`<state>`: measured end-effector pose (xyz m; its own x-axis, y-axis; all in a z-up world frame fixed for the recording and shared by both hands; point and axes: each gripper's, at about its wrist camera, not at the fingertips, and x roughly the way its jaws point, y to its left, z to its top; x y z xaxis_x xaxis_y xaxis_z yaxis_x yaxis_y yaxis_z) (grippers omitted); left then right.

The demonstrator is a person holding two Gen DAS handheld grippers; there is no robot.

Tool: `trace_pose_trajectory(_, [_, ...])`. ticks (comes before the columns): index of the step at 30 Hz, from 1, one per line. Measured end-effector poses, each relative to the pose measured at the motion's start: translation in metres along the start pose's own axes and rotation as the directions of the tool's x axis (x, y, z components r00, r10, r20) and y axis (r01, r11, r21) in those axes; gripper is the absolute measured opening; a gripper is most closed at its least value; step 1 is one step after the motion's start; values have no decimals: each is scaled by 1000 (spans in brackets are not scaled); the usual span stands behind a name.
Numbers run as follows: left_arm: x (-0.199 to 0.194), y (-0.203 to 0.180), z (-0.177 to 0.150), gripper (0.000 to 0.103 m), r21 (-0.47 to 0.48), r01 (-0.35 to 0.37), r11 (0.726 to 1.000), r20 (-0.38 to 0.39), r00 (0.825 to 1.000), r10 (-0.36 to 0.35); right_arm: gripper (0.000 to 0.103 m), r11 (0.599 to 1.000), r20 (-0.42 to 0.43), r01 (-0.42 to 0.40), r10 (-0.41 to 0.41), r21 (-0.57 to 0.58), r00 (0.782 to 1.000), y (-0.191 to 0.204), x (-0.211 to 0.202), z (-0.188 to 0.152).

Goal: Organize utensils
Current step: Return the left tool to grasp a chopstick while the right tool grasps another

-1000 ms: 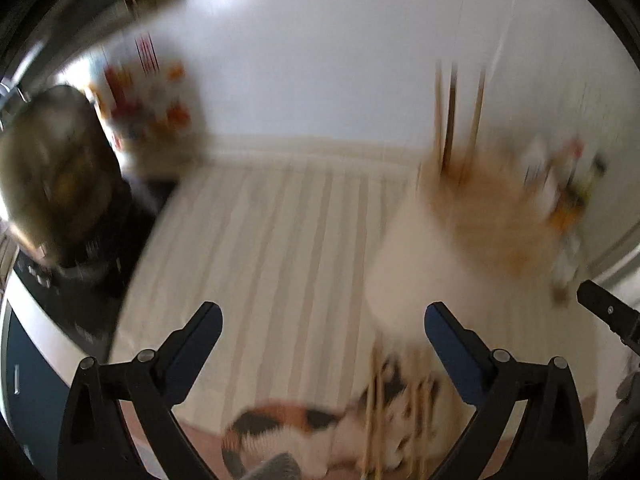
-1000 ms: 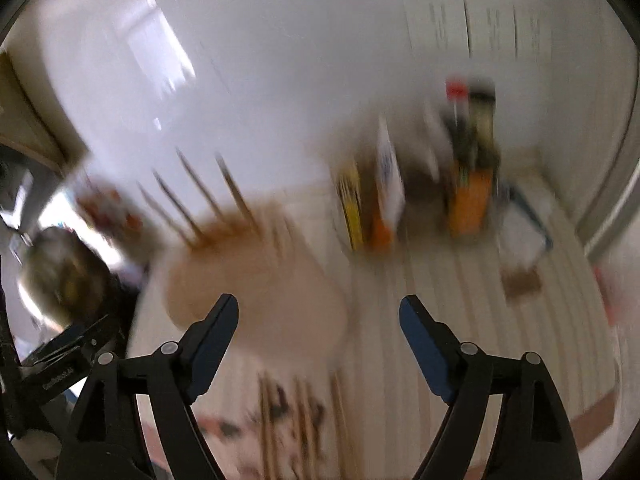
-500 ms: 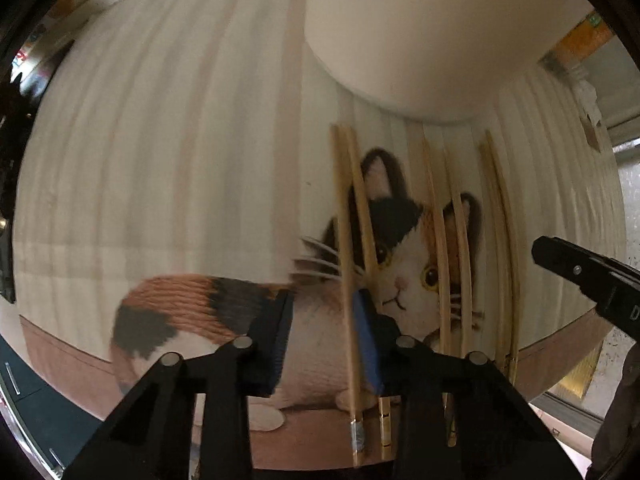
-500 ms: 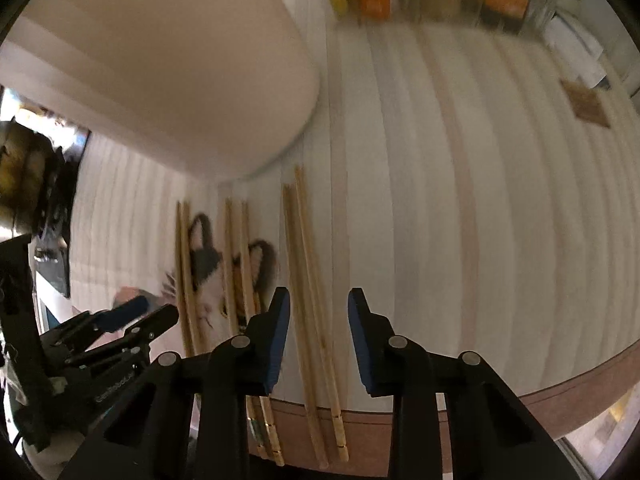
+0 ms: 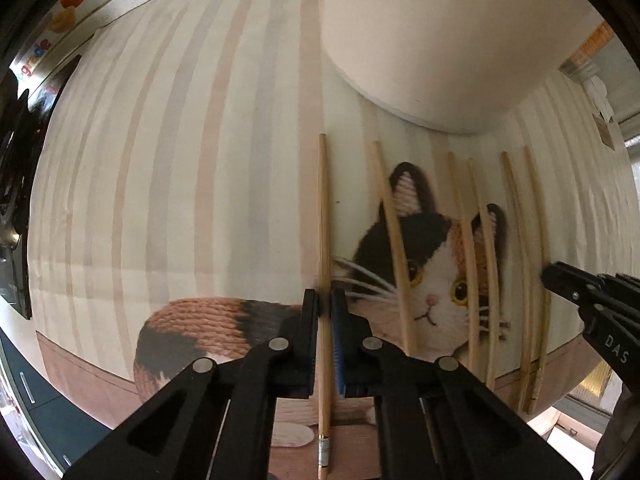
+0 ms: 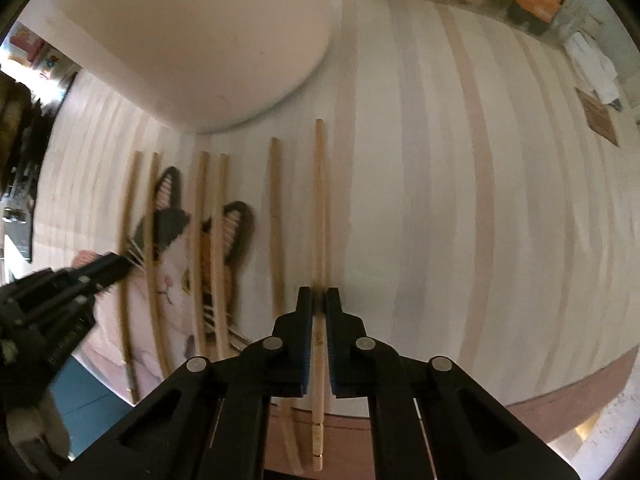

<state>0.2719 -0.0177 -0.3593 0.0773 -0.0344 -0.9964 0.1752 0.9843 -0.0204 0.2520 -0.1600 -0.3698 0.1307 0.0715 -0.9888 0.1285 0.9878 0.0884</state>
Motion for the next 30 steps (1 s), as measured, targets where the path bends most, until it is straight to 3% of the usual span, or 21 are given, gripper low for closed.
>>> trace_pose_trajectory(9, [-6,16,0,6,-17,20,1000,1,1000,-20,7,997,-42,7,-4,75,999,-39,-2,-32])
trace_pose_trajectory(14, [-7,15,5,9,29,13,999,-4,1000,-13,8,997,-54,38,-34,64,998,-45,-4,-43])
trace_pose_trajectory(20, [-7,9,9,10,29,13,1000,-8,1000,-12,8,996,-52,82,-79,44,995,-21,2,-39])
trace_pose_trajectory(26, [-4,20,12,11,6,74,997,-36,997,-74,9,995,-63,83,-80,57,995,-3,8,-28])
trace_pose_trajectory(30, [-4,16,11,11,34,50,998,-48,998,-49,13,994,-84,104,-102,29,991,6,12,-18])
